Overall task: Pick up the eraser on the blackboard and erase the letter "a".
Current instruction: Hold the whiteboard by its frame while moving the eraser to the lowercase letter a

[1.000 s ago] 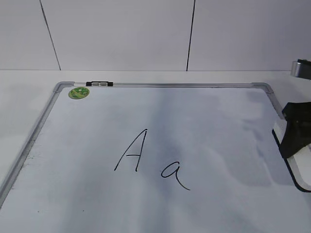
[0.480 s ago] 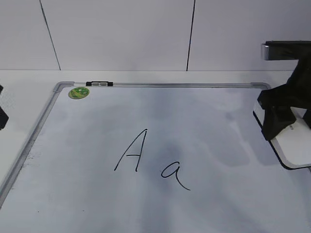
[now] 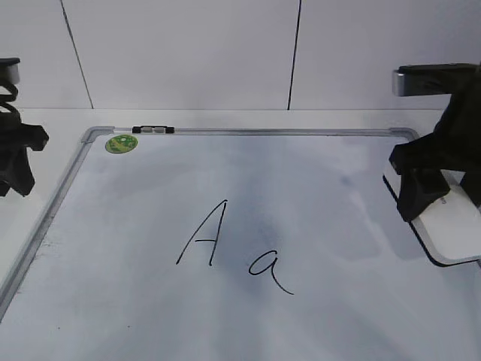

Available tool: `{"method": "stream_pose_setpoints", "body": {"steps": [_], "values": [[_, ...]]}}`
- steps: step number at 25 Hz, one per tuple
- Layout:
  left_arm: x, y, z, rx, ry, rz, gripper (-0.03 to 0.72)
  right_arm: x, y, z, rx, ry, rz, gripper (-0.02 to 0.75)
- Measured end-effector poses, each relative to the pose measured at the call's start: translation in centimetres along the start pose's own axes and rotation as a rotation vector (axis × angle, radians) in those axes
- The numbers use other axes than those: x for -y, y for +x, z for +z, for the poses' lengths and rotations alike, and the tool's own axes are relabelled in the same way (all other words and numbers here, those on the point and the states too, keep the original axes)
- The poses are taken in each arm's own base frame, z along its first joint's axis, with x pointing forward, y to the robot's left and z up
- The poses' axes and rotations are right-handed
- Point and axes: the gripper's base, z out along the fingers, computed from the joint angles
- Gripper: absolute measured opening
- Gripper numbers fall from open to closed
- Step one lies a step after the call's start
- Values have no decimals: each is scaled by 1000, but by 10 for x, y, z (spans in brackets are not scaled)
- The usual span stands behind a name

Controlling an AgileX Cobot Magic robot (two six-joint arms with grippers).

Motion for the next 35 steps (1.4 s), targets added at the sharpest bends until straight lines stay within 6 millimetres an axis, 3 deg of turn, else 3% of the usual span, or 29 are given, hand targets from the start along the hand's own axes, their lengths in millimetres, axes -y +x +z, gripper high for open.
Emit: {"method": "stream_pose_setpoints", "body": {"steps": [11, 19, 35], "values": [[-10, -14, 64, -152, -36, -33, 235, -10, 1, 0, 0, 0, -32, 555], [-25, -21, 69, -113, -39, -79, 234, -9, 1, 0, 0, 2, -33, 555], [-24, -23, 81, -124, -11, -109, 234, -9, 0, 0, 0, 2, -33, 555]]}}
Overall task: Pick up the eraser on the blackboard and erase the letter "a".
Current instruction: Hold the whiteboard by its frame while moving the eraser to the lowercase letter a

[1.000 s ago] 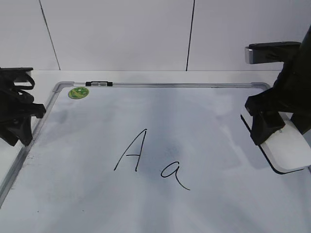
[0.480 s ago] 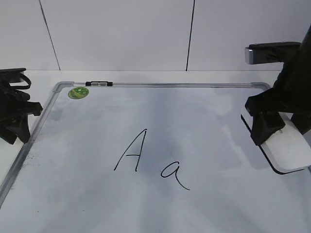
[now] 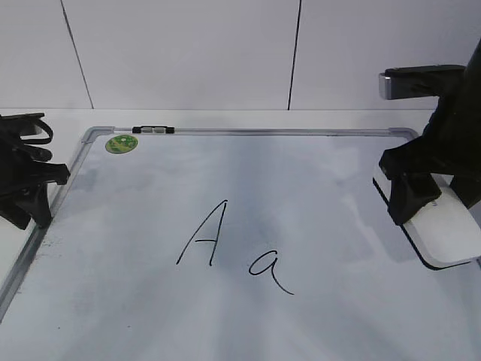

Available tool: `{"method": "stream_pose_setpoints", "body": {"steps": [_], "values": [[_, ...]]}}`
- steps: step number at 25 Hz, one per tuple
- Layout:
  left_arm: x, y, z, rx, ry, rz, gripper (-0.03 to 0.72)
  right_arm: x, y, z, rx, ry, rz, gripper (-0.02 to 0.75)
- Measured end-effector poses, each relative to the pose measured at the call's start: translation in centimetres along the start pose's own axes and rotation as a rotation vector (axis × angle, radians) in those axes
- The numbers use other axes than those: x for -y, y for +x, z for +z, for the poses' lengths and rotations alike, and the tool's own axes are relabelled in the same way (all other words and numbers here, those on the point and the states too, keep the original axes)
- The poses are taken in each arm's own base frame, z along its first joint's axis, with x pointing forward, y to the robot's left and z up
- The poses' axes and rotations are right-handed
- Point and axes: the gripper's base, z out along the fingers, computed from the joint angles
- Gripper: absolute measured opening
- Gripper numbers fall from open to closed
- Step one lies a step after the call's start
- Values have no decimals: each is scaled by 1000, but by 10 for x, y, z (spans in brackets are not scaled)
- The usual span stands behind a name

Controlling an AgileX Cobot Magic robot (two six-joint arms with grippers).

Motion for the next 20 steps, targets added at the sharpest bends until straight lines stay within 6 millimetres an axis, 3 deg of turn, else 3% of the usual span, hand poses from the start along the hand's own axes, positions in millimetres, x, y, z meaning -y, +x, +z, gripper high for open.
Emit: {"method": "stream_pose_setpoints", "body": {"steps": [5, 13, 20], "values": [[0, 0, 0, 0, 0, 2, 217, 0, 0, 0, -1, 0, 0, 555], [1, -1, 1, -2, 8, 11, 22, 0, 0, 0, -1, 0, 0, 555], [1, -1, 2, -5, 8, 17, 15, -1, 0, 0, -1, -8, -1, 555]]}}
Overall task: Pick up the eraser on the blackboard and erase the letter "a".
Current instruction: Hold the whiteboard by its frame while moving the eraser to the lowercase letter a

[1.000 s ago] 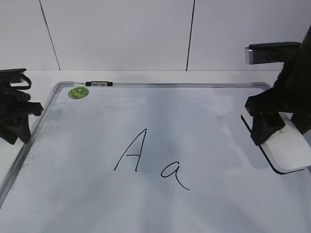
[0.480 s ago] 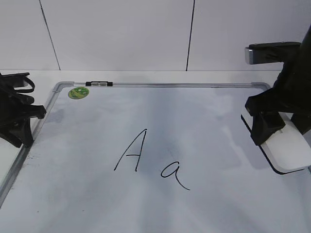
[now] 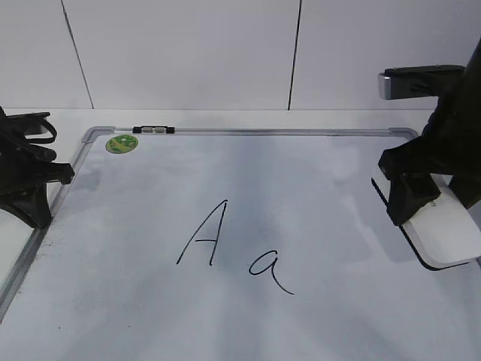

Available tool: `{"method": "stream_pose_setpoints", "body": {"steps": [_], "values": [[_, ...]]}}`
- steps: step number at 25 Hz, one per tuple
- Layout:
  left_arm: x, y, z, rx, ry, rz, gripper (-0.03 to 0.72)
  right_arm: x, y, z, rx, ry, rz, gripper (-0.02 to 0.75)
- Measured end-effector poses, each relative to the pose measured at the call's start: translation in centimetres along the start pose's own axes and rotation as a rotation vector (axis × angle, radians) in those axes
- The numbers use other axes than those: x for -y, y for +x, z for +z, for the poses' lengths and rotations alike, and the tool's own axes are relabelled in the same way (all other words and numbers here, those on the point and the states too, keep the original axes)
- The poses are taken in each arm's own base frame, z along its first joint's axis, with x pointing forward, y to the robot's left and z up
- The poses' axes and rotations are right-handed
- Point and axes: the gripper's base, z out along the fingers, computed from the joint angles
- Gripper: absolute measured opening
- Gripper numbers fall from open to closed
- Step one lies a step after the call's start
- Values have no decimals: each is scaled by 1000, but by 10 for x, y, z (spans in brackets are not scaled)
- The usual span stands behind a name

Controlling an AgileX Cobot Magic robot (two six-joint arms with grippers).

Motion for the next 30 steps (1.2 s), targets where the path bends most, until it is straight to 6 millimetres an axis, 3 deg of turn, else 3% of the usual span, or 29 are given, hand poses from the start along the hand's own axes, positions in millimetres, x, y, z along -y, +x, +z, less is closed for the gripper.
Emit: {"method": "stream_pose_setpoints", "body": {"steps": [6, 20, 23, 30], "values": [[0, 0, 0, -1, 0, 1, 15, -14, -1, 5, -18, -14, -59, 555], [0, 0, 0, -1, 0, 7, 15, -79, -21, 42, -101, 17, -283, 555], [0, 0, 0, -1, 0, 7, 15, -85, -27, 49, -116, 4, -307, 580], [0, 0, 0, -1, 0, 8, 15, -91, -37, 71, -162, -11, -313, 552]]}}
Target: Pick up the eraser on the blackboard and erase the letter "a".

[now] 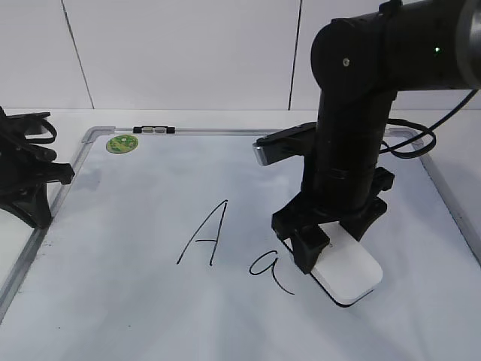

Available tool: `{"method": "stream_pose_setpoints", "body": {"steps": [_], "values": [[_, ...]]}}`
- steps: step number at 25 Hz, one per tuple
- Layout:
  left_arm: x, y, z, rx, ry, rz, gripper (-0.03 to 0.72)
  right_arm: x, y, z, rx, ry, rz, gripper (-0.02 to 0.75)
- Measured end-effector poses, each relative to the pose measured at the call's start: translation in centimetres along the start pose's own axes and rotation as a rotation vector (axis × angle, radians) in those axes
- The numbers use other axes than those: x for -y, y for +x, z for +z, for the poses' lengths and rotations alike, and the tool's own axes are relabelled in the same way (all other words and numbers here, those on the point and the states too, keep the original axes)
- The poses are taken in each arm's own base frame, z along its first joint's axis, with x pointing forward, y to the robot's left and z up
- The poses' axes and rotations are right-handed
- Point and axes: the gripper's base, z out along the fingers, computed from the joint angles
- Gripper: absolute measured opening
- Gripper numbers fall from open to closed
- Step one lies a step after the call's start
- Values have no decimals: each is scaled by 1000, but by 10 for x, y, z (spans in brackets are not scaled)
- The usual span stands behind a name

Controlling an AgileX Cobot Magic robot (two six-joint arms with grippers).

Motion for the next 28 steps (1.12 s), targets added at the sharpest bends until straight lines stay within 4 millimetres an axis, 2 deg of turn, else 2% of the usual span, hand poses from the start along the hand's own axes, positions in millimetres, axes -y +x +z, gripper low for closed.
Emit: {"method": "stream_pose_setpoints", "body": {"steps": [4, 11, 16, 28], "values": [[0, 0, 0, 0, 0, 0, 15, 0, -9, 9, -14, -8, -1, 552], [0, 0, 0, 0, 0, 0, 15, -1, -14, 17, -28, -22, -1, 552], [0, 0, 0, 0, 0, 0, 15, -1, -19, 29, -42, -22, 0, 552], [0, 0, 0, 0, 0, 0, 15, -1, -25, 31, 4, -26, 1, 552]]}}
